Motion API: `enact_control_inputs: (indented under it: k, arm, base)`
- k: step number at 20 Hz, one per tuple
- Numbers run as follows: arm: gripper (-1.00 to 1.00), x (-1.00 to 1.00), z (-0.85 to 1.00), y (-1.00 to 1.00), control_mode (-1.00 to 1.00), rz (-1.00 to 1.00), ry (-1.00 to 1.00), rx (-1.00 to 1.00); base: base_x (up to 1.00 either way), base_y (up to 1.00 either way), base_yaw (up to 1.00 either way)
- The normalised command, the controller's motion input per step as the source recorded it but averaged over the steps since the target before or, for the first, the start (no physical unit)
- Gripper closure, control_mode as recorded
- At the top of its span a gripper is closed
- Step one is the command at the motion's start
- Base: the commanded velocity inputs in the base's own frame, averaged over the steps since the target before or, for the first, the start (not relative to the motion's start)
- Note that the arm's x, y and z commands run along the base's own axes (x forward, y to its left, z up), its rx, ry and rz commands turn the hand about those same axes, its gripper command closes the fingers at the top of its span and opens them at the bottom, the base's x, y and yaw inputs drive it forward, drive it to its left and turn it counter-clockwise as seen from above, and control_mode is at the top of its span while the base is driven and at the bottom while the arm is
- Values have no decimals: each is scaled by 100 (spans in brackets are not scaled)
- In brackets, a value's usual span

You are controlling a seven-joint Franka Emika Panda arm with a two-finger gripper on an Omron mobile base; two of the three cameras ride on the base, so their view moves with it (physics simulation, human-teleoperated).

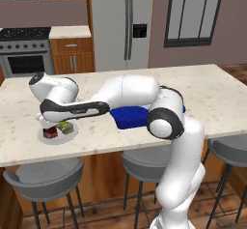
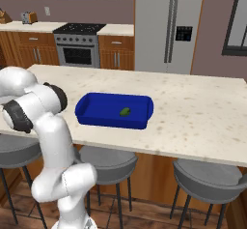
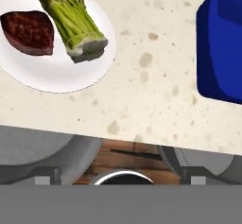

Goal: Create a steak meal by picking up the steak and asparagus from the tray and placing them on the plate. Leave the avocado on the tray.

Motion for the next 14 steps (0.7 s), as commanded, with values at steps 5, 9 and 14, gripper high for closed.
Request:
enact_control_inputs:
  k: [5, 9, 14]
  arm:
    - [-100, -46, 99, -94, -100, -1, -21, 41]
    - [-100, -26, 31, -62, -100, 0, -19, 30]
    - [-100, -19, 0, -51, -100, 1, -2, 13]
  base:
    - [0, 0, 0]
    - [0, 0, 0]
    - [0, 0, 0]
